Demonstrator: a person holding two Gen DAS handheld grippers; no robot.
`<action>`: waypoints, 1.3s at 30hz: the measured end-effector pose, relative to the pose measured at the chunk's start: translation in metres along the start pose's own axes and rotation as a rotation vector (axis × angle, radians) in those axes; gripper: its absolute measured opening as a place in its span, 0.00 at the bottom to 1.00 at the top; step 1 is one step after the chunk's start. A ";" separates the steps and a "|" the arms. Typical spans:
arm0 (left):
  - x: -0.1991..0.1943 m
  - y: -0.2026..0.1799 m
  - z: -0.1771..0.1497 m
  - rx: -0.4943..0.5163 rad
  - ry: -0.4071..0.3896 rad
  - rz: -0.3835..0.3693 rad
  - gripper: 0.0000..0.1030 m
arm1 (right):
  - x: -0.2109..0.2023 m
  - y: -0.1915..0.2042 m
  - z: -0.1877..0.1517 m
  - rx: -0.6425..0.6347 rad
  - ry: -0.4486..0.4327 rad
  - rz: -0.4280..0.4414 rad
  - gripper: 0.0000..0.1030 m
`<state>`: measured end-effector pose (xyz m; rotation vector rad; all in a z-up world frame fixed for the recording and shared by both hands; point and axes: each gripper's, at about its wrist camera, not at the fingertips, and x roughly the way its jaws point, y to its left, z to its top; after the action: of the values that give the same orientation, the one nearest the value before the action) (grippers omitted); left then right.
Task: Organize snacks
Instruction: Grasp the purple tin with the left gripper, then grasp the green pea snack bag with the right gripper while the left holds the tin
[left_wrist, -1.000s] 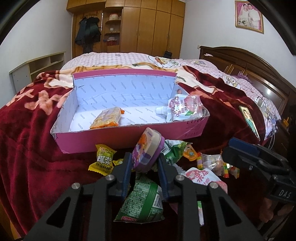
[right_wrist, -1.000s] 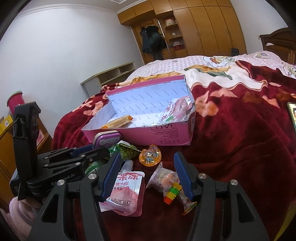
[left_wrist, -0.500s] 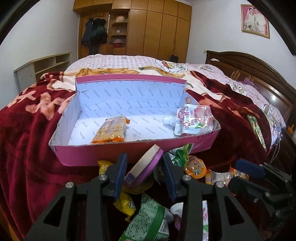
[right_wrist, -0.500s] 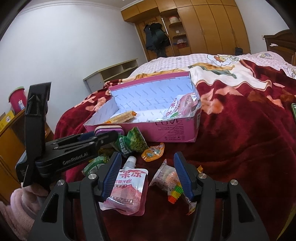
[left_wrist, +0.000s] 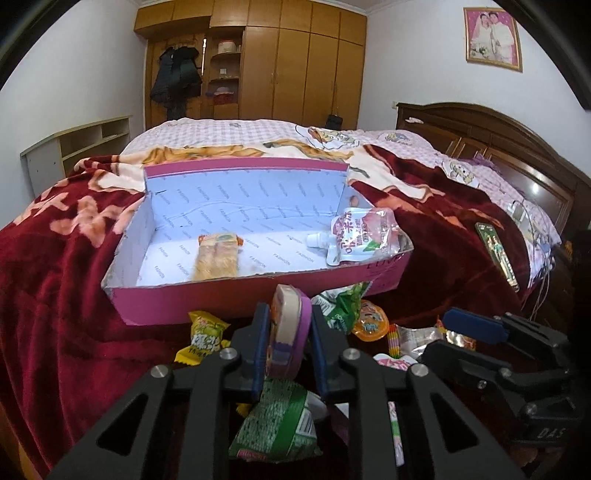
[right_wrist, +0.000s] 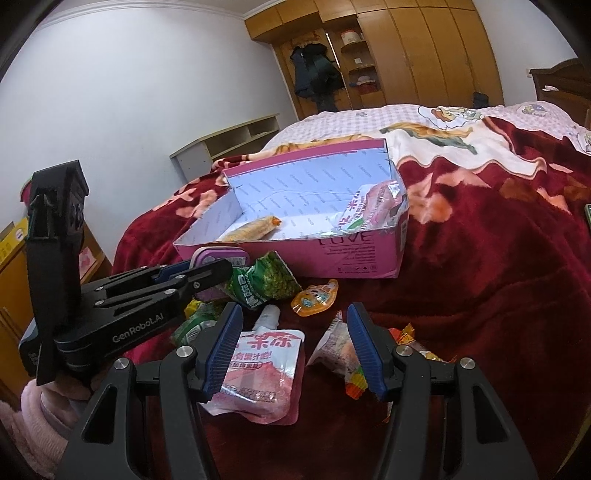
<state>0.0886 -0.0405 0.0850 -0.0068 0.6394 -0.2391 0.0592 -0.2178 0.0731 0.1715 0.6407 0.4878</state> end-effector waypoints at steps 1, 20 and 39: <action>-0.004 0.002 0.000 -0.009 -0.005 0.000 0.21 | 0.000 0.001 0.000 0.000 0.001 0.002 0.59; -0.026 0.025 -0.016 -0.079 -0.007 -0.001 0.18 | 0.025 0.026 0.009 0.006 0.060 0.082 0.59; -0.023 0.042 -0.026 -0.134 -0.017 -0.026 0.22 | 0.082 0.021 0.016 0.233 0.209 0.076 0.59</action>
<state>0.0643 0.0073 0.0739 -0.1461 0.6378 -0.2207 0.1176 -0.1602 0.0484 0.3698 0.8989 0.5075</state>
